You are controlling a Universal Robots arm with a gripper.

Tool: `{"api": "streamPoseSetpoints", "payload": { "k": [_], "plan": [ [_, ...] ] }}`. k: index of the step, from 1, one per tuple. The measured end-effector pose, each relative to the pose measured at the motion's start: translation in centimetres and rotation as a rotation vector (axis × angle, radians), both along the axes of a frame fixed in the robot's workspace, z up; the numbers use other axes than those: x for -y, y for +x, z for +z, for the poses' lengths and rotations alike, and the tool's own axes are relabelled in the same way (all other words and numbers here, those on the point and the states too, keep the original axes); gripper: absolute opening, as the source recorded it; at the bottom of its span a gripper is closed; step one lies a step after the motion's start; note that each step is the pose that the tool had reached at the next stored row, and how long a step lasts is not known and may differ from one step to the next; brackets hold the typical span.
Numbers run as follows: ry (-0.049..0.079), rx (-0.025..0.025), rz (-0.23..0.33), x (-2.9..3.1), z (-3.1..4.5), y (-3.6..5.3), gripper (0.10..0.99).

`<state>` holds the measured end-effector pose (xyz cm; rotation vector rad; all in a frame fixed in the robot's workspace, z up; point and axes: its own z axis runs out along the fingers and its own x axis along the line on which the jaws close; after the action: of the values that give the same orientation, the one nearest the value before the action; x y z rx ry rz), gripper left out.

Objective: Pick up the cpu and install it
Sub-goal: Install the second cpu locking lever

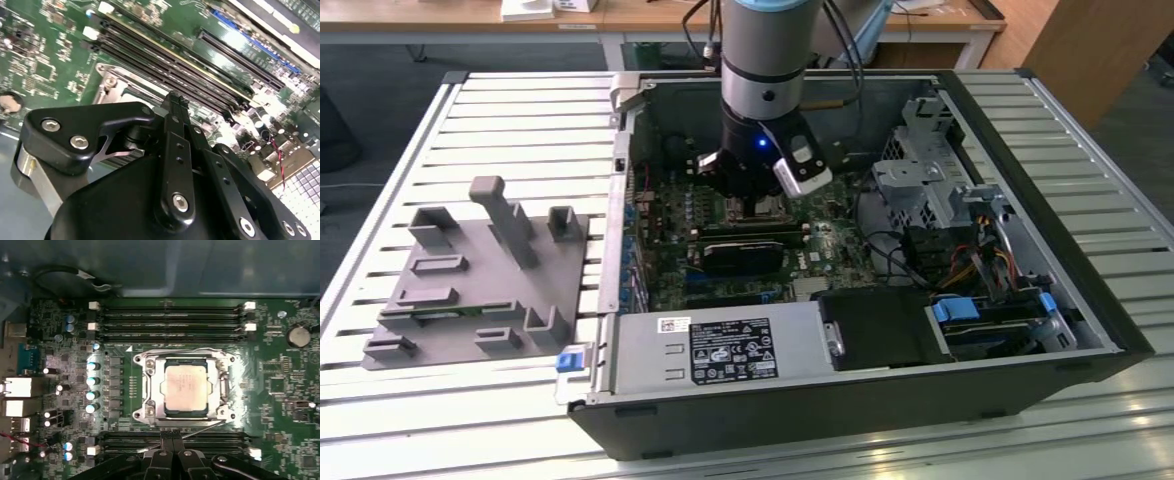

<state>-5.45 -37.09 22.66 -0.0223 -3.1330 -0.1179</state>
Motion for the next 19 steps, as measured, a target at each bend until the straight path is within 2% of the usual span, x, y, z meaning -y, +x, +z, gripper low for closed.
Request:
{"api": "streamPoseSetpoints", "payload": {
  "k": [3,8,10,13,16,19],
  "plan": [
    [0.000,0.0000,0.000,0.00,-0.48,-0.40,0.106],
    [0.003,0.0000,0.000,0.01,-1.36,-0.49,0.106],
    [0.013,0.0000,0.000,0.17,-1.50,-0.55,0.106],
    [0.034,0.0001,0.000,0.68,-1.52,-0.57,0.106],
    [0.044,0.0000,0.000,1.17,-1.51,-0.65,0.106],
    [0.058,0.0001,0.000,1.37,-1.51,-1.00,0.106]
  ]
}}
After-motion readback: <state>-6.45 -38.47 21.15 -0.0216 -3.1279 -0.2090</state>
